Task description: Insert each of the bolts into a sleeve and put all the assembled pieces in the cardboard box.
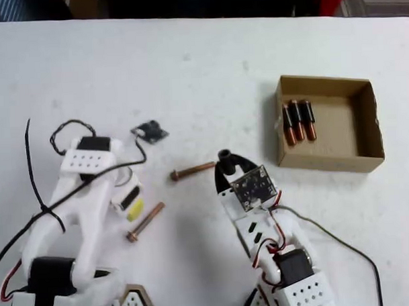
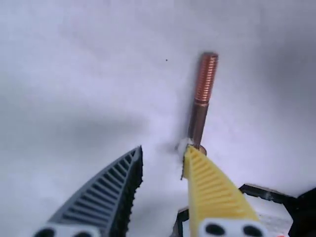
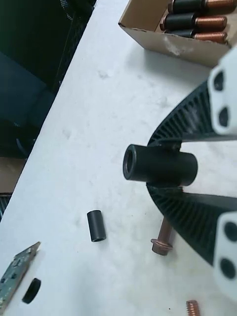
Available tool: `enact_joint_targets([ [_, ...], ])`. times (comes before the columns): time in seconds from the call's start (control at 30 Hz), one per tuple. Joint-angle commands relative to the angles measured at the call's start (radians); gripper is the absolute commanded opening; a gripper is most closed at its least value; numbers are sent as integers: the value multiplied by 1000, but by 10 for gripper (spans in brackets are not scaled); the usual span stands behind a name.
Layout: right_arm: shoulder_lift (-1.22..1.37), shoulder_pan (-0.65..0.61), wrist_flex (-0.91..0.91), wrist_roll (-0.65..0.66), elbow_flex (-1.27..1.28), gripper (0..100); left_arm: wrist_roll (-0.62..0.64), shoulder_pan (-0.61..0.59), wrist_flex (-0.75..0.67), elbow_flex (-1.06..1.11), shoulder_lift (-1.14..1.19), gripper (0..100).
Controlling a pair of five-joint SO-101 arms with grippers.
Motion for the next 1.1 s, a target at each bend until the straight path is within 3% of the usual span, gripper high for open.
enact_joint_targets([
  [0.0,-8,7,1,-5,23,17,-17,61,-14,11,-50,161],
  [0.3,-8,7,1,-5,23,17,11,157,-37,49,-50,96],
  [0.6,-8,7,-1,-5,23,17,15,159,-141,138,-44,103],
  [0.8,-8,7,-1,-5,23,17,20,159,-140,141,-47,211],
  [1.07,-8,8,-1,-5,23,17,12,154,-155,161,-41,162],
])
